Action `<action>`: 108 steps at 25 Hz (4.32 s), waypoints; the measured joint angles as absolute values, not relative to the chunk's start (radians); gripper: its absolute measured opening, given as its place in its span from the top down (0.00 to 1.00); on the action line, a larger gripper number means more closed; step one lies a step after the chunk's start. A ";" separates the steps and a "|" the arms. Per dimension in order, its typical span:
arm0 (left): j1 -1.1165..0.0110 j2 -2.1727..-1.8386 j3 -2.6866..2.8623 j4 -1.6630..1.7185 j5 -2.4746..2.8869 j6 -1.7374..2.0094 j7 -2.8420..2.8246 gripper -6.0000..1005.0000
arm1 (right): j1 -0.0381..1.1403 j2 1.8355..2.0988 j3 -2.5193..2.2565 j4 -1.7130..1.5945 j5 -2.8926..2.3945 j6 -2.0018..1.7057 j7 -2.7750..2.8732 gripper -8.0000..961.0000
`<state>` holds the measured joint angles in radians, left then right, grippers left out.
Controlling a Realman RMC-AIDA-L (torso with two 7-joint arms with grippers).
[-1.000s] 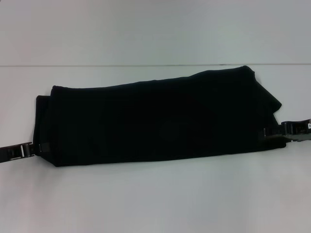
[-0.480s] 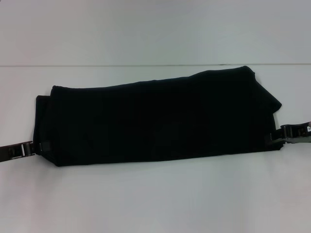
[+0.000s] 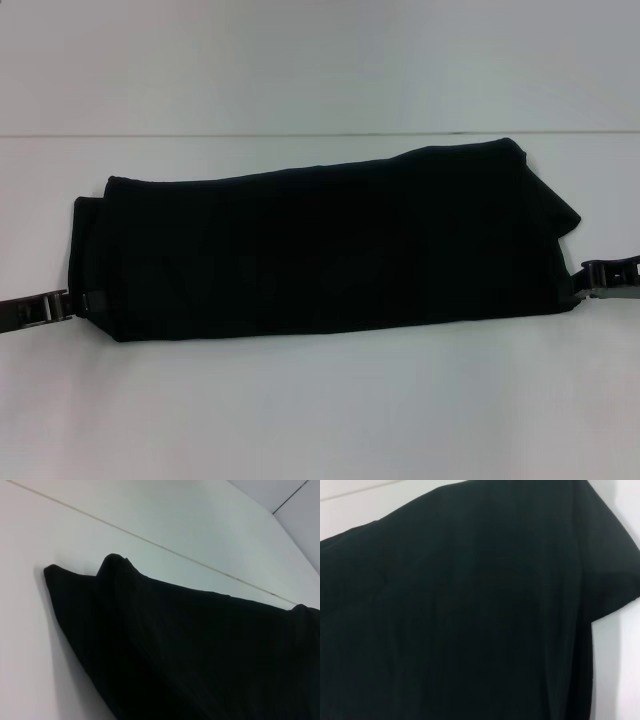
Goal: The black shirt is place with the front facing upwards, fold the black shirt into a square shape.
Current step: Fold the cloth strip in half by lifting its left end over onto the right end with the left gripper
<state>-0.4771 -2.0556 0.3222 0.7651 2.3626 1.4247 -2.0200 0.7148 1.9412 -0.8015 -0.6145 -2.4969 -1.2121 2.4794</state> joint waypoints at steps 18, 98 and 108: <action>-0.488 -2.024 0.267 0.819 2.501 1.604 -2.042 0.99 | 0.708 1.939 -0.803 -0.617 -2.533 -1.462 2.354 0.94; -0.501 -1.982 0.141 0.840 2.669 1.496 -2.199 0.99 | 0.330 2.059 -0.220 -0.531 -2.070 -1.722 1.192 0.02; -0.512 -1.972 0.136 0.863 2.674 1.466 -2.204 0.99 | 0.329 2.060 -0.208 -0.529 -2.066 -1.712 1.192 0.02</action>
